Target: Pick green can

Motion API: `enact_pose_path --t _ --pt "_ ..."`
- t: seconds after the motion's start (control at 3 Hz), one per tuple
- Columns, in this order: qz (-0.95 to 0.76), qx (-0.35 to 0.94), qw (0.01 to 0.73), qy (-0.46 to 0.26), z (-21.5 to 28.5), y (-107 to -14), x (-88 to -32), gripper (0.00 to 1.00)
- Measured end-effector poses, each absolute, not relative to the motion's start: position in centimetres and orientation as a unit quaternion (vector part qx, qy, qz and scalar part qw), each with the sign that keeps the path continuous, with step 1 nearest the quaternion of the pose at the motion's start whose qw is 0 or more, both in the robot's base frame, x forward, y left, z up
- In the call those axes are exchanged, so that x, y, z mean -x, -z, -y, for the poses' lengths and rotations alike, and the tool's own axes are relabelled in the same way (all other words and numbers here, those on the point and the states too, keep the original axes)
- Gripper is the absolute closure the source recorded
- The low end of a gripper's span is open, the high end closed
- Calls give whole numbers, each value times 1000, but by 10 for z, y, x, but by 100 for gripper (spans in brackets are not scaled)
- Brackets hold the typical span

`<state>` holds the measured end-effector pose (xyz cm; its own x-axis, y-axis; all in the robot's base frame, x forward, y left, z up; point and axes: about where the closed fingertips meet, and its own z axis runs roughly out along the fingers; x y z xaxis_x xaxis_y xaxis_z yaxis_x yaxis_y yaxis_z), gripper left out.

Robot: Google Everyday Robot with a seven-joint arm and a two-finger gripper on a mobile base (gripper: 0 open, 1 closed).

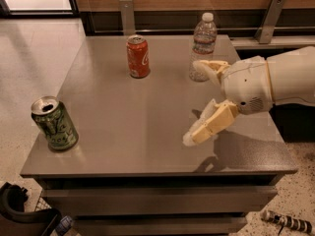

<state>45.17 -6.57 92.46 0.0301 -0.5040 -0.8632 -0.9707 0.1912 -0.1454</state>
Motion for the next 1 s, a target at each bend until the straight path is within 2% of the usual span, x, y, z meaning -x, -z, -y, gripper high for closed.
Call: enact_pose_path --t 0.33,0.67,1.0 --pt "-618 553 459 -318 31 -938 -458 0" --pt "-618 553 459 -318 31 -938 -458 0" --pt "-613 557 457 -324 7 -925 -466 0"
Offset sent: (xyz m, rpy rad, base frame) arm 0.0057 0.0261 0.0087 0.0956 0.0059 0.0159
